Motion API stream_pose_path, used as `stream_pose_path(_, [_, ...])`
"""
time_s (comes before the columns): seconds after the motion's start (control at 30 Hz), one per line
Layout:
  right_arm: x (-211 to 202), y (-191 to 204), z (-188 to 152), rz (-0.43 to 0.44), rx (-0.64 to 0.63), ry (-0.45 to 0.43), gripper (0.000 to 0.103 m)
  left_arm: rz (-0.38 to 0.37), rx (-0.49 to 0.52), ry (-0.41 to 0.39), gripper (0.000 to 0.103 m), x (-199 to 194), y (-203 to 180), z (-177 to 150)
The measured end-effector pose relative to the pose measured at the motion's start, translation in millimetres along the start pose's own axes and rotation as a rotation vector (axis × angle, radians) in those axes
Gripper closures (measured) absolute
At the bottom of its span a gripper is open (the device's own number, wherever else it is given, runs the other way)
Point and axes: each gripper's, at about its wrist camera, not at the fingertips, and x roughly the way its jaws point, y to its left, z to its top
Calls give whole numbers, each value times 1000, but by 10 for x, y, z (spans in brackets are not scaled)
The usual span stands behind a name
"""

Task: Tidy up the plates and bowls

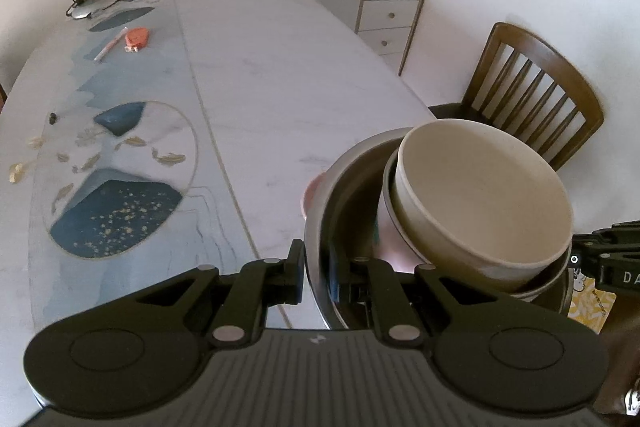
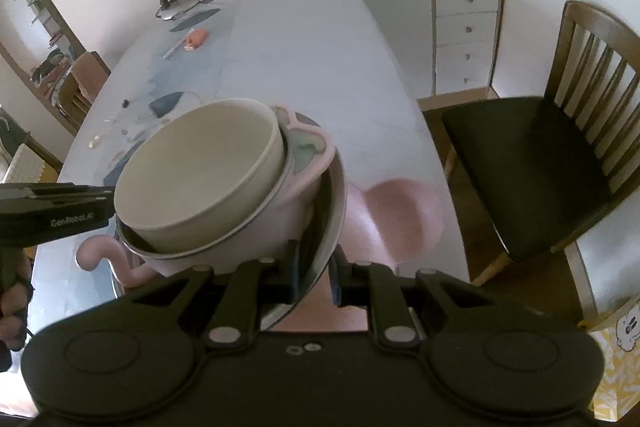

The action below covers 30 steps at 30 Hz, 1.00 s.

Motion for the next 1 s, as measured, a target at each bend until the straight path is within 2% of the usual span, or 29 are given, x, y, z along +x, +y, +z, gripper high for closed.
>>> stream_pose_path(0.4, [232,-200,-114,24,-42,39,87,49,-2,27,92,227,-135,-190])
stream_pose_path(0.73, [329,-207,-137,11,-110,39,87,72,-2,23,92,294,-182,-254])
stream_pose_path(1.0, [389,-223,-136,-15,-94,65,86,90,16,16,91,288,-252,-255])
